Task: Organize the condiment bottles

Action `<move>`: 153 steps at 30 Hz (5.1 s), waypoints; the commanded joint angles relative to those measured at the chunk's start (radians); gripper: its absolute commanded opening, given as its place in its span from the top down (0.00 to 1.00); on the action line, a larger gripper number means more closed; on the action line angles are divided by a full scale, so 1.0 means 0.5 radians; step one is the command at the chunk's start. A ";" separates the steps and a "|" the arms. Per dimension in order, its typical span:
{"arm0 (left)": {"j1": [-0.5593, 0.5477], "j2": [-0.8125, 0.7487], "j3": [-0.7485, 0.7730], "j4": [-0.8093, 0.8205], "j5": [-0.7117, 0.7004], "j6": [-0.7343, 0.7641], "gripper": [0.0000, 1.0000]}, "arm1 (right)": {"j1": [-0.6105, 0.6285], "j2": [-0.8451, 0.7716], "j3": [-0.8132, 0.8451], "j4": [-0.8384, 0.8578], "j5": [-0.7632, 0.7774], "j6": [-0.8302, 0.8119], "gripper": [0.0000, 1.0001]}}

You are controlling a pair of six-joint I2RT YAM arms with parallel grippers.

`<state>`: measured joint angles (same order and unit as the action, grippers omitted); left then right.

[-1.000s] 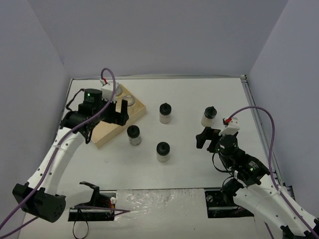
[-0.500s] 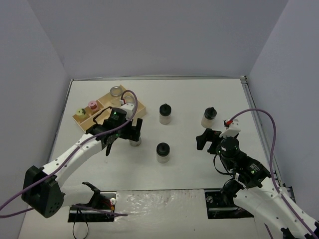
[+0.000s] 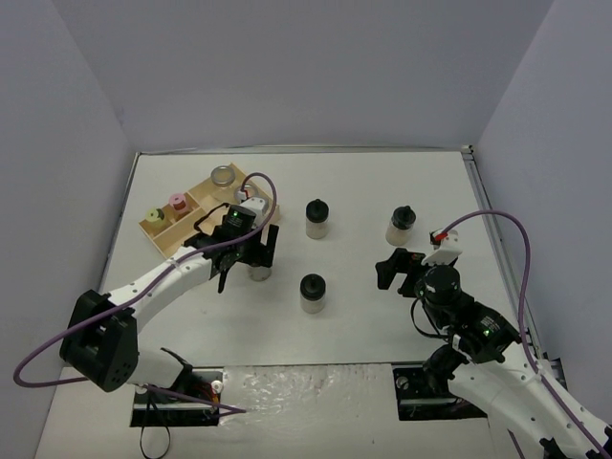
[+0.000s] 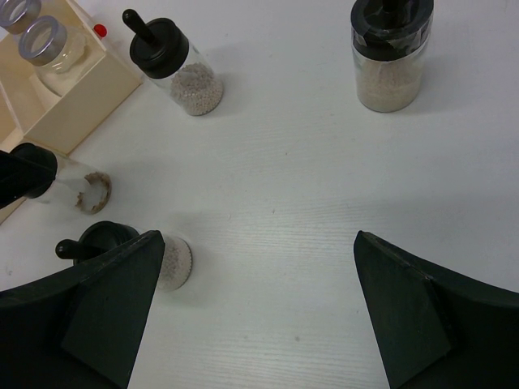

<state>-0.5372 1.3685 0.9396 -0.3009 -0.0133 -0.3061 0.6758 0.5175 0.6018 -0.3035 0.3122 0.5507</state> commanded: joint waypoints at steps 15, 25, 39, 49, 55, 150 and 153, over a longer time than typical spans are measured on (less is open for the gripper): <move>0.029 -0.324 0.536 -0.438 -0.235 -0.048 1.00 | 0.023 -0.061 -0.013 0.113 0.050 0.031 0.00; 0.700 -0.221 0.794 -0.580 -0.063 0.069 1.00 | 0.036 -0.069 -0.014 0.115 0.048 0.031 0.00; 0.977 0.163 0.612 -0.038 -0.021 0.015 1.00 | 0.062 -0.052 -0.021 0.118 0.076 0.033 0.00; 0.988 0.376 0.612 0.120 -0.075 0.020 1.00 | 0.069 -0.038 -0.019 0.119 0.087 0.031 0.00; 1.001 0.503 0.649 0.133 -0.078 0.014 0.99 | 0.072 -0.026 -0.019 0.119 0.093 0.031 0.00; 0.130 -0.754 0.189 -0.459 -0.332 -0.078 0.99 | 0.115 -0.090 -0.010 0.091 0.096 0.058 0.00; 0.553 -0.708 0.257 -0.483 -0.169 0.003 1.00 | 0.118 -0.091 -0.013 0.092 0.093 0.056 0.00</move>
<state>-0.4674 1.0059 0.9739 -0.5285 -0.1888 -0.3506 0.7232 0.4664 0.5956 -0.3043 0.3290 0.5755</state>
